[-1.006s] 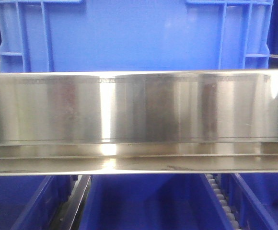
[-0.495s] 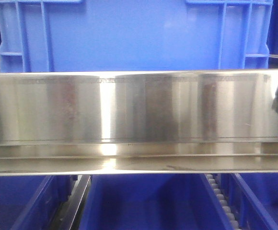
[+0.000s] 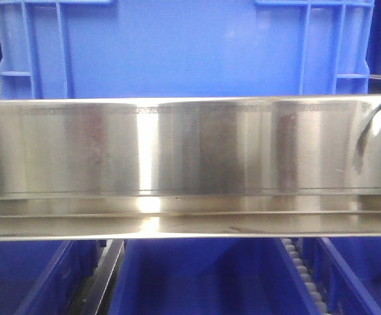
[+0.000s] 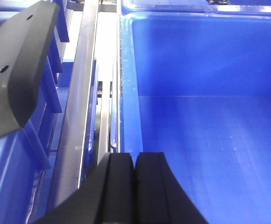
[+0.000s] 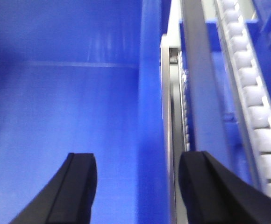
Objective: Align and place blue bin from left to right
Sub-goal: 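Lower both open grippers onto the bin's two side rims, then close both grippers around the side rims of the blue bin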
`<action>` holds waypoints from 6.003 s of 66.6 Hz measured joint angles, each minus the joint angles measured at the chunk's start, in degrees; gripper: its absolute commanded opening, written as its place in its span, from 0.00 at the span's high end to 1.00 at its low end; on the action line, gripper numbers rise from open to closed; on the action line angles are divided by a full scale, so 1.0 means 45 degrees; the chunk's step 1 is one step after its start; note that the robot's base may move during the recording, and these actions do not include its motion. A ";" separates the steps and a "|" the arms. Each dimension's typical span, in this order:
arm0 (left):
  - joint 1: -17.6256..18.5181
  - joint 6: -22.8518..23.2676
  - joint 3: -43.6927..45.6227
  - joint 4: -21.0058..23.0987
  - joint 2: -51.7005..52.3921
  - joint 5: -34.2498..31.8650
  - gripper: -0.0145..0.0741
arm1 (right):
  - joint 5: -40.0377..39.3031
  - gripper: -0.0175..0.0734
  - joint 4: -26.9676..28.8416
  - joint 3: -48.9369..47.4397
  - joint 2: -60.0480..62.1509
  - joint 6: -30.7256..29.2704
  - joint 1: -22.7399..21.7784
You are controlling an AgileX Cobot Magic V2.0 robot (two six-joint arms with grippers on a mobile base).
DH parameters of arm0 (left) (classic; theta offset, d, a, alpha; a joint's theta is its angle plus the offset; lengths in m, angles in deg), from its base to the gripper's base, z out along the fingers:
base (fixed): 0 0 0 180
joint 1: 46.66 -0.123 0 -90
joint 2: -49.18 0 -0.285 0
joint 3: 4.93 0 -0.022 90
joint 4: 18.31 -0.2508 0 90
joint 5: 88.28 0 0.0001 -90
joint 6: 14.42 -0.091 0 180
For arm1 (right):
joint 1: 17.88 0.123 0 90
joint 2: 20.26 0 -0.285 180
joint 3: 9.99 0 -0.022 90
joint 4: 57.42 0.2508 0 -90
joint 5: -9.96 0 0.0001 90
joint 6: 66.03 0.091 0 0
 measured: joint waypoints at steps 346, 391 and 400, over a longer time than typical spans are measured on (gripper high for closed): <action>0.0021 0.0755 0.0494 -0.1061 -0.2041 0.1019 0.47 | 0.0294 0.89 0.0022 -0.0009 -0.0339 0.0000 -0.0181; 0.0030 0.0755 0.0552 -0.0176 -0.2041 0.0964 0.96 | 0.0188 0.89 0.0022 -0.0009 -0.0339 0.0000 -0.0181; 0.0030 0.0755 0.0552 -0.0150 -0.2041 0.0964 0.96 | 0.0188 0.89 0.0022 -0.0009 -0.0339 0.0000 -0.0181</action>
